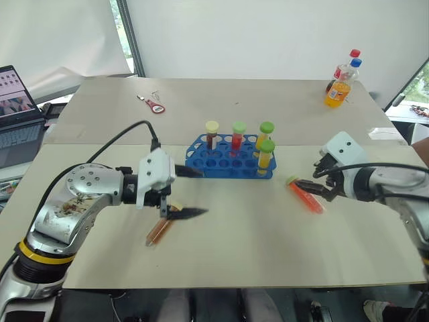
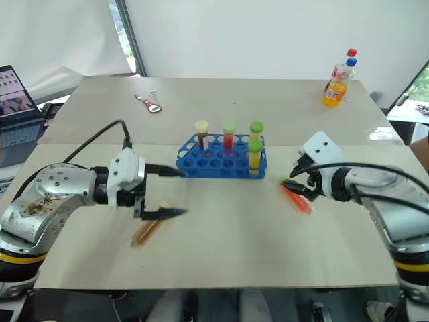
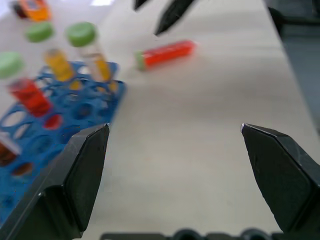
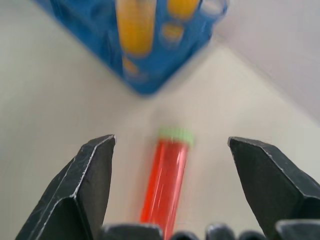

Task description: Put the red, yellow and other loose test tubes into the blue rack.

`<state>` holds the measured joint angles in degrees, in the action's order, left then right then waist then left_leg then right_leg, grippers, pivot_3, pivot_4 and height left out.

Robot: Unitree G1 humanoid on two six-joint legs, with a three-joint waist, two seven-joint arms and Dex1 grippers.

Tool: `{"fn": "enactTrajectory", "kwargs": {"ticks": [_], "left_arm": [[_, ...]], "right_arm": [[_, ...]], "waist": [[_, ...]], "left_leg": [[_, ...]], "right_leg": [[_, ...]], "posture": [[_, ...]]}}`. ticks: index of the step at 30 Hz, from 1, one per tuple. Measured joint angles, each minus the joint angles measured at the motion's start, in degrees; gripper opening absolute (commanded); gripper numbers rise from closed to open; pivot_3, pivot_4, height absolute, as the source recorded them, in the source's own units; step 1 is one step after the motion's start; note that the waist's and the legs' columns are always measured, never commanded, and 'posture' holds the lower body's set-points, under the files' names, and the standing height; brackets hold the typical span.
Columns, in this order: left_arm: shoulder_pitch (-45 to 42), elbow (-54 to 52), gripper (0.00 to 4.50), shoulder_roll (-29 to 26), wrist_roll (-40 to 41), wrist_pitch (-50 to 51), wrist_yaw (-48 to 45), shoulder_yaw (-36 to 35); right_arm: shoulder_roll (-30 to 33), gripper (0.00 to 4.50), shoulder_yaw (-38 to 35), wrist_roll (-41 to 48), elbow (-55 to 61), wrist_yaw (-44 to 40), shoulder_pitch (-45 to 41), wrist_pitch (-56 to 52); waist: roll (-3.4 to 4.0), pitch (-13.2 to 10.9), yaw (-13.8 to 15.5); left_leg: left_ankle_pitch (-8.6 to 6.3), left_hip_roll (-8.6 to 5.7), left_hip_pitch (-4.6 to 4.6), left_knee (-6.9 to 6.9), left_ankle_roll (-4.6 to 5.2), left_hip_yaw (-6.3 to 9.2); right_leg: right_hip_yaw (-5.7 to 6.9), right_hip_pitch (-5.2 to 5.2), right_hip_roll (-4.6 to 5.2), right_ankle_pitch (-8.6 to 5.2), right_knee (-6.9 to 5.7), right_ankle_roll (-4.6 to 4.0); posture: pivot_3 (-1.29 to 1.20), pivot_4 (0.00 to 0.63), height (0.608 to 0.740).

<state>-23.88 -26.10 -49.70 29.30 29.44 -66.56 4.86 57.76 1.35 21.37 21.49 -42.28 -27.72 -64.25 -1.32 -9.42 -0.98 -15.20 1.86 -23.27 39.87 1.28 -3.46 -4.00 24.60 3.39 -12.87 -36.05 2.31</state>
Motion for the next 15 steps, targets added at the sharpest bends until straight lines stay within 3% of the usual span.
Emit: {"fn": "enactTrajectory", "kwargs": {"ticks": [4,13,15], "left_arm": [[2.35,-2.79,4.50,-2.66,-0.06,-2.50,-5.15,1.40],[4.66,-5.72,4.50,-1.87,-0.19,-3.10,-3.62,2.08],[5.46,-5.85,4.50,-1.83,-0.33,-3.26,-3.19,2.16]], "right_arm": [[1.10,4.00,6.64,0.08,-6.83,-2.79,-4.99,-5.34],[-0.77,4.00,21.15,-6.67,-21.82,-7.66,-14.22,-1.87],[-1.24,3.47,22.93,-7.83,-24.92,-8.99,-15.63,-0.86]], "waist": [[-0.02,-0.01,0.12],[-0.03,-0.02,0.23],[-0.03,-0.01,0.22]], "left_leg": [[0.00,-0.02,-0.04,0.02,0.01,-0.03],[-0.02,-0.02,-0.09,0.06,0.05,-0.03],[-0.02,-0.02,-0.13,0.06,0.05,-0.03]], "right_leg": [[-0.01,0.00,0.02,-0.01,0.03,0.01],[-0.01,0.06,0.02,-0.01,0.01,0.02],[-0.01,0.12,0.02,-0.01,-0.02,0.02]], "posture": [[0.00,0.150,0.733],[0.00,0.150,0.733],[0.00,0.150,0.733]]}}
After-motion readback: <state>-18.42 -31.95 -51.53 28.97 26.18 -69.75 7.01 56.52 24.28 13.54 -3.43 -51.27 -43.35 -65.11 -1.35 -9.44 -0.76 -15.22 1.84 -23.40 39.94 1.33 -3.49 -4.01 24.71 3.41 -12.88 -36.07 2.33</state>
